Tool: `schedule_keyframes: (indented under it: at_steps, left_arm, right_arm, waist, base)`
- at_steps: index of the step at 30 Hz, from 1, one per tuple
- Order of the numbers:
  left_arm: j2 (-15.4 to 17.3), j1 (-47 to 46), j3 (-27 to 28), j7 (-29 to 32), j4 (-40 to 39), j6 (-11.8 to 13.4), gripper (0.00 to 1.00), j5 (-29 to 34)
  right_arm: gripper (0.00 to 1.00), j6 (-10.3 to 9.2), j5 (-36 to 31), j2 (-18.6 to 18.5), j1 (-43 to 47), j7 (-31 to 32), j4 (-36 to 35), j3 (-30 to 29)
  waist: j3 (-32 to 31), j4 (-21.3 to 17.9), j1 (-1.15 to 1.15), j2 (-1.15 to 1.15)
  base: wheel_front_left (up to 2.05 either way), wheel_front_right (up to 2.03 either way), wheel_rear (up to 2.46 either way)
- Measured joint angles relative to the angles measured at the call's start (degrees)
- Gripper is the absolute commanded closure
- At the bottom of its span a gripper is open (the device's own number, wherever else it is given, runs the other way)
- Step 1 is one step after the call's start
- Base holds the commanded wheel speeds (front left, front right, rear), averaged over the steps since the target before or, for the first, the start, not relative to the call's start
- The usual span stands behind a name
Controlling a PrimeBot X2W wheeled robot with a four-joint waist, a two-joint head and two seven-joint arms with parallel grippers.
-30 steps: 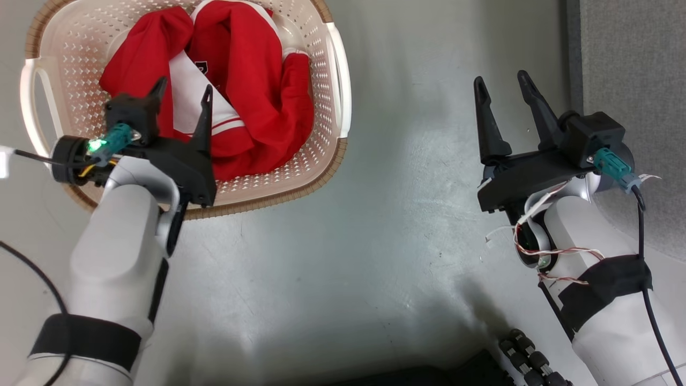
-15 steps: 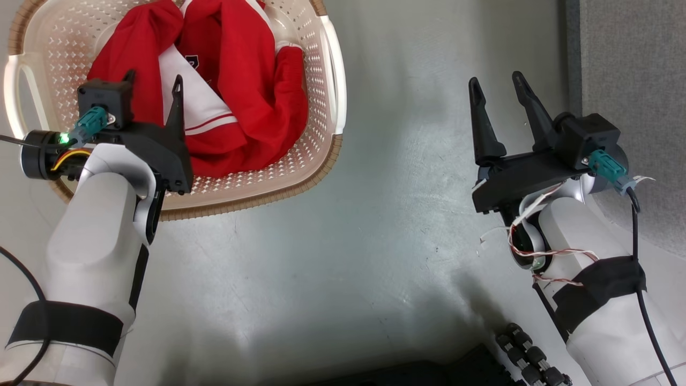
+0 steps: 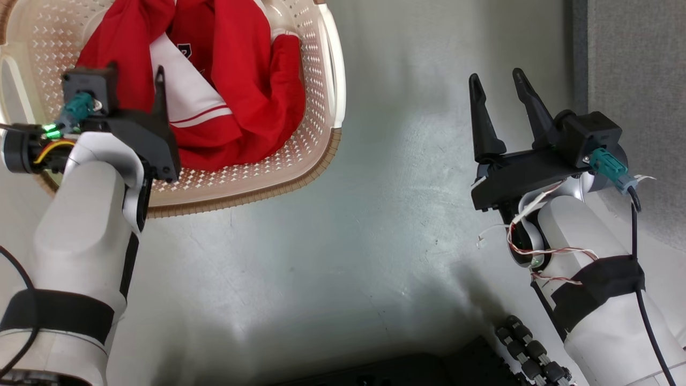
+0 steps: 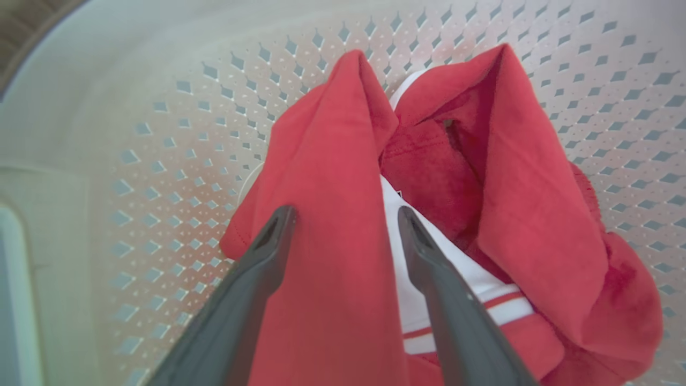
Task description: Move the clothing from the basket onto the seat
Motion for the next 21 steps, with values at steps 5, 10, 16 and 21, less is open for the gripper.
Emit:
schedule_keyframes:
  at_steps: [5,10,16,21]
  left_arm:
    - [0.1,-0.8,-0.1,0.0,0.7,0.7,0.0,0.4]
    - [0.5,-1.8,-0.1,0.0,1.7,0.9,0.0,0.5]
    - [1.0,-2.1,-0.3,0.5,2.4,1.0,0.0,0.7]
    - [0.9,-2.4,-0.3,0.5,3.1,0.9,0.66,0.7]
  right_arm:
    - [0.0,0.2,0.0,0.1,0.0,0.0,0.1,-0.4]
    - [0.0,0.43,-0.4,0.2,0.0,0.0,0.0,-0.5]
    - [0.0,0.43,-0.4,0.4,0.0,0.0,-0.3,-0.5]
    - [0.0,0.43,-0.4,0.4,0.0,0.0,-0.3,-0.8]
  waist:
    - [0.6,0.1,0.0,0.0]
    - [1.2,0.1,0.0,0.0]
    - [1.7,0.1,0.0,0.0]
    - [2.1,0.1,0.0,0.0]
  base:
    - [0.0,0.0,0.0]
    - [0.0,0.0,0.0]
    - [0.0,0.0,0.0]
    - [0.0,0.0,0.0]
